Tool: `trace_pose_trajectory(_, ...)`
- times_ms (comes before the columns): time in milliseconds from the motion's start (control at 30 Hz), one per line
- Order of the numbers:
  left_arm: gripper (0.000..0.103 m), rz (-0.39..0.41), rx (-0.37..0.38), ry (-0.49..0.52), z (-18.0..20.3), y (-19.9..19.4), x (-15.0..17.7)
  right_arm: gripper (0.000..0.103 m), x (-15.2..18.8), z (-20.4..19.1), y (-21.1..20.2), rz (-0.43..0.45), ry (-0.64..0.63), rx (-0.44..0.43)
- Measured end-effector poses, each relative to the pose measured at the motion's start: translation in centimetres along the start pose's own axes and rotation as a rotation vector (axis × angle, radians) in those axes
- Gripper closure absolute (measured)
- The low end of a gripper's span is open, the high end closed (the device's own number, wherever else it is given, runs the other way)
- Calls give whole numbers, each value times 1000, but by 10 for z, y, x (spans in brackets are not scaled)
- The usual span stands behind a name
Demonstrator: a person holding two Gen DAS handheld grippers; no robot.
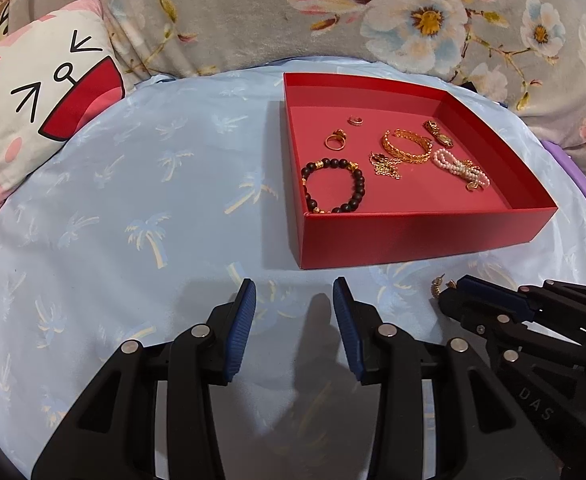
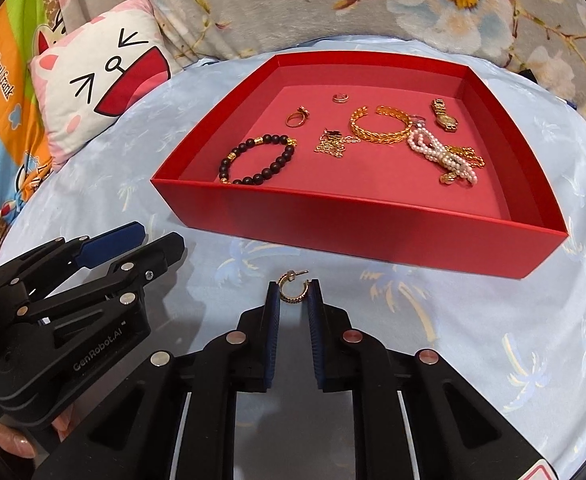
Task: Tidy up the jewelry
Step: 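Grasp the remaining gold hoop earring with the right gripper and lift it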
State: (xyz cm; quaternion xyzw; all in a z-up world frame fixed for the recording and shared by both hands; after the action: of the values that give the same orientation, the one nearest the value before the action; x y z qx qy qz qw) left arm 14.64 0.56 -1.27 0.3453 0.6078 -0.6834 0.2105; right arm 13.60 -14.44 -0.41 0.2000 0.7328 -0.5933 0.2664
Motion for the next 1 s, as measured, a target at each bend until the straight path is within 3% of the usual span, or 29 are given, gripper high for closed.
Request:
trace_pose_trajectory(400, 64, 7, -7, 9, 1, -1, 0, 90, -4, 20, -47, 90, 49, -13)
trace_pose_trajectory(433, 64, 12, -12, 16, 2, -2, -1, 91, -7, 22, -54, 106, 49, -10)
trace_pose_trajectory(467, 64, 16, -13, 22, 4, -4, -2, 103, -11, 26, -61, 126, 48, -3)
trace_pose_trajectory(700, 64, 91, 3, 32, 7, -27, -23, 103, -48, 55, -74, 182, 74, 51)
trace_pose_trajectory(800, 64, 82, 6, 15, 4, -25, -22, 103, -46, 55, -72, 161, 71, 13)
trace_pose_trajectory(1000, 64, 40, 27, 7, 5, -16, -14, 89, -15, 40, -44, 64, 33, -8)
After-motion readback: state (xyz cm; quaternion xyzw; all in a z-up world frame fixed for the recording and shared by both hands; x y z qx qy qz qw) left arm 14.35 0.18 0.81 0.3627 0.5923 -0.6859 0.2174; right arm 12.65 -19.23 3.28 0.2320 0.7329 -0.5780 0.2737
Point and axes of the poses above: each gripper's, at about its wrist camera, not at the fingertips, and y roughly the way its jaws point, z to its right, x to its underside, the point moved 1 cm from there along y, roughly the way its jaws point, and after that the axes turned 3 degrees about z, right-handed, at the moved point
